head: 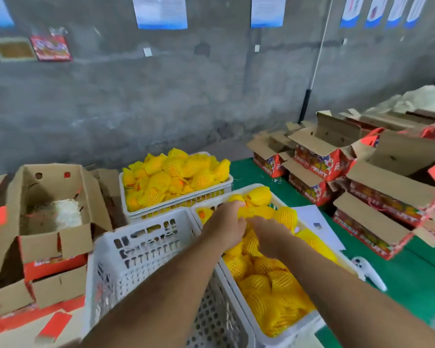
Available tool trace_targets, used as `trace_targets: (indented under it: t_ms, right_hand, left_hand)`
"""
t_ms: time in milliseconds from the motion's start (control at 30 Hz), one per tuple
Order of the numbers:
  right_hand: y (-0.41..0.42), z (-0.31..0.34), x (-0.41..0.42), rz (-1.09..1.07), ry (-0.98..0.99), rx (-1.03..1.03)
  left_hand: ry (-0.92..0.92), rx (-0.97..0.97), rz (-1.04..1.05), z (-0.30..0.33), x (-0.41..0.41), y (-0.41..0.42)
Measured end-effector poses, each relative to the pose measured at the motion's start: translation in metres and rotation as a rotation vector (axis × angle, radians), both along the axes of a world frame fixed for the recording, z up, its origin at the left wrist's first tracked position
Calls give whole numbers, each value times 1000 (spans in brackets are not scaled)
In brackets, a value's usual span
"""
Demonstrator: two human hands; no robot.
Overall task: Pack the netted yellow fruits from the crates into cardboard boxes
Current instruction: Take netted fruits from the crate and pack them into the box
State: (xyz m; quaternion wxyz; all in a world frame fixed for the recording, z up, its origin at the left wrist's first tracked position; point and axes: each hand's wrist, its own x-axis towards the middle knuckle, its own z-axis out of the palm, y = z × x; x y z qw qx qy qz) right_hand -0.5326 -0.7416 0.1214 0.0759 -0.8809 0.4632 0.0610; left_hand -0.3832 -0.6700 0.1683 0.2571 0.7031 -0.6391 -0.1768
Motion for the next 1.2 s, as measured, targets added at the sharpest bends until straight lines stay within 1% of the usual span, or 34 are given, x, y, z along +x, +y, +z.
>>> trace_targets:
  t_ms: [33,67,100,200,267,333,400,433,500,533,600,633,667,700,733,800,900,967,1000,1033,1067,1100,1133,1167,1200]
  right_hand:
    - [-8,-12,-7,37,128,-10]
    - [-13,-25,-13,56,211,-29]
    - [-17,-37,-17,58,253,-57]
    - [-22,-60,-18,59,251,-162]
    - [-21,-69,-13,119,217,-244]
    - [-18,-73,-11,184,189,-277]
    - [-17,-72,-15,183,136,-274]
    - [-17,-69,-18,141,71,-256]
    - [-16,-61,-25,-9,-137,-175]
    - [-16,-57,-26,-109,-282,-111]
    - [-12,-48,-24,-261,-674,84]
    - [-11,-45,-21,-291,-866,208]
    - [-10,-41,-19,-293,-1013,330]
    - [-9,-37,-17,-267,-1103,418]
    - [-8,-32,-15,-226,-1141,463]
    - [-9,-24,-13,-167,-1121,434]
    - [-10,-20,-12,-110,-1184,473]
    - [-9,-21,-11,-95,-1197,452]
    - [-9,-21,-11,-84,-1193,432]
    - [-8,-20,-12,-69,-1212,427]
    - [-7,-19,-12,-76,-1258,451]
    - [-7,-15,-13,-113,-1337,507]
    - [-7,-10,-13,-183,-1411,567]
    - [-8,-3,-12,-264,-1472,613]
    - [-10,3,-12,-338,-1505,632]
  left_hand:
    - [-22,17,1,-2,-4,-6]
    - [-41,30,-3,-3,-7,-11]
    - [-58,41,-9,-4,-9,-15]
    - [-103,57,0,-3,-11,-23]
    - [-139,70,20,-3,-11,-26]
    - [-160,99,39,-4,-10,-27]
    - [-166,143,48,-7,-7,-27]
    - [-155,167,53,-10,-6,-27]
    - [-90,247,77,-17,-4,-25]
    - [-26,315,97,-21,-5,-25]
    - [148,439,145,-29,-10,-25]
    - [225,432,153,-31,-14,-25]
    - [285,363,156,-33,-18,-26]
    - [325,256,163,-34,-23,-28]
    - [342,148,171,-33,-27,-29]
    - [288,2,169,-30,-33,-31]
    - [155,-89,132,-26,-35,-33]
    - [81,-102,109,-23,-33,-32]
    - [72,-90,106,-21,-31,-30]
    - [120,-69,114,-20,-28,-28]
    - [229,-35,133,-18,-25,-25]
    - [389,10,147,-15,-23,-21]
    - [554,64,144,-11,-22,-16]
    - [666,100,125,-9,-20,-11]
    - [711,122,99,-9,-20,-8]
